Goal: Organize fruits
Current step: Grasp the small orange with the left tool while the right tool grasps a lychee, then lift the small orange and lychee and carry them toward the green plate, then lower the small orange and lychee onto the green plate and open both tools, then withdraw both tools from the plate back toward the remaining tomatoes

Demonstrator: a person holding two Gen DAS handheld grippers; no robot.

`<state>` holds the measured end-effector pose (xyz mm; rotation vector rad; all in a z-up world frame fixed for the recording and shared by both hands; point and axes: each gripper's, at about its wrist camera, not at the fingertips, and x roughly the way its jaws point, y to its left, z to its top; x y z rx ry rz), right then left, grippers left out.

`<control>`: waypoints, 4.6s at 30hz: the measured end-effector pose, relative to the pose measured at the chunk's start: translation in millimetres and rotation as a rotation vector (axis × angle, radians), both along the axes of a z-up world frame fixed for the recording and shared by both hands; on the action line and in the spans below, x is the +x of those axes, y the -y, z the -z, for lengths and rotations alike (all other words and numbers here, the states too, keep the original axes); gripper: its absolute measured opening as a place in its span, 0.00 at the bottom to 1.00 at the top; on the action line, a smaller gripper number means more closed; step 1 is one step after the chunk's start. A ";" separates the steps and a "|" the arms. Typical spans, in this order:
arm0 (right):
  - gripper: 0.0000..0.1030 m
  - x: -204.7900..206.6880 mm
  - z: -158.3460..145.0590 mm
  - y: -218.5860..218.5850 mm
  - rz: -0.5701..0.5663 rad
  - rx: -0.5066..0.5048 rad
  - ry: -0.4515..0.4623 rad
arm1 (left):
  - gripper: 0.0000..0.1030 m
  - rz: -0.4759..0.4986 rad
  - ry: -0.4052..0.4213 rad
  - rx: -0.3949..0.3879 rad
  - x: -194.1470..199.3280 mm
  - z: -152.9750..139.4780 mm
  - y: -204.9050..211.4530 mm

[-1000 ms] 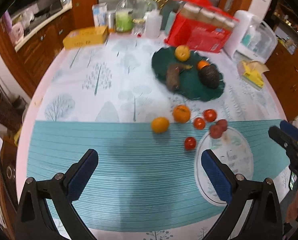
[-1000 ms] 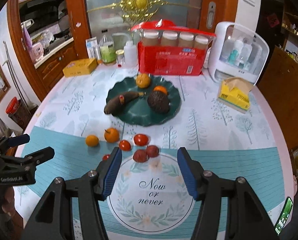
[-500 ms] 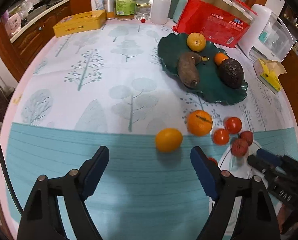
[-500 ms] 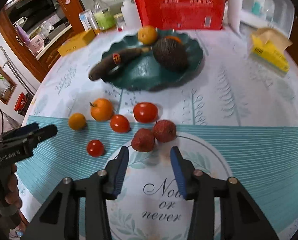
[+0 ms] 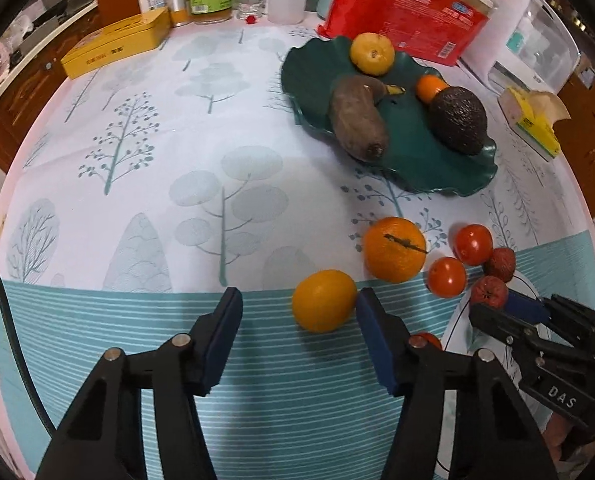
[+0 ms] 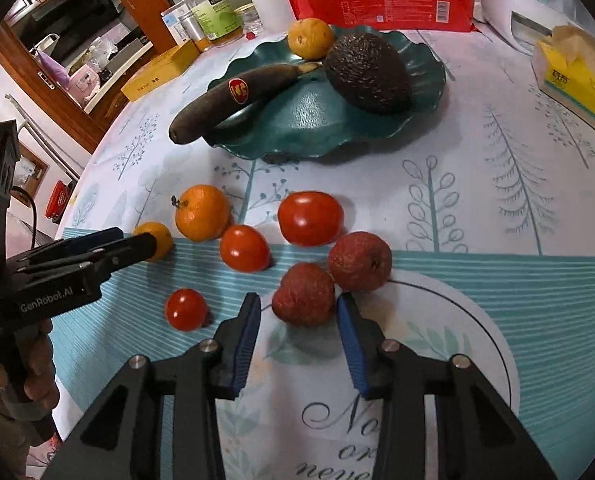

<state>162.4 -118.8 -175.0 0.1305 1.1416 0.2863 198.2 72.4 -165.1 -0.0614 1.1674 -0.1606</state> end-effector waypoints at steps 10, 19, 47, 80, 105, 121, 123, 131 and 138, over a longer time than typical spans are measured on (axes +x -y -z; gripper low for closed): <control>0.30 -0.7 0.2 -4.4 -0.016 -0.027 0.042 | 0.31 0.020 -0.023 -0.021 3.5 6.2 8.0; 0.29 -1.7 0.8 -4.3 -0.022 -0.027 0.042 | 0.30 -0.014 -0.050 -0.033 -5.5 3.3 4.9; 0.29 -59.0 -263.7 24.6 0.026 -0.073 0.420 | 0.30 0.131 0.351 -0.013 -67.7 -256.4 16.9; 0.29 117.5 -135.4 -21.8 -0.108 -0.107 0.237 | 0.30 0.086 0.148 0.075 142.2 -121.8 44.3; 0.32 130.8 -1.4 -33.5 -0.064 -0.128 0.181 | 0.45 0.023 0.067 0.072 195.1 -9.3 43.5; 0.37 113.4 -30.2 -25.6 -0.043 -0.110 0.215 | 0.67 0.037 0.081 0.124 153.5 -37.9 45.4; 0.37 109.8 -35.4 -25.1 -0.039 -0.113 0.217 | 0.67 0.042 0.082 0.136 145.0 -43.6 46.1; 0.37 78.4 -70.5 -19.4 -0.010 -0.109 0.247 | 0.79 0.035 0.103 0.150 101.5 -86.1 47.0; 0.37 40.2 -109.9 -8.2 0.039 -0.119 0.266 | 0.85 0.014 0.178 0.167 40.1 -135.8 50.4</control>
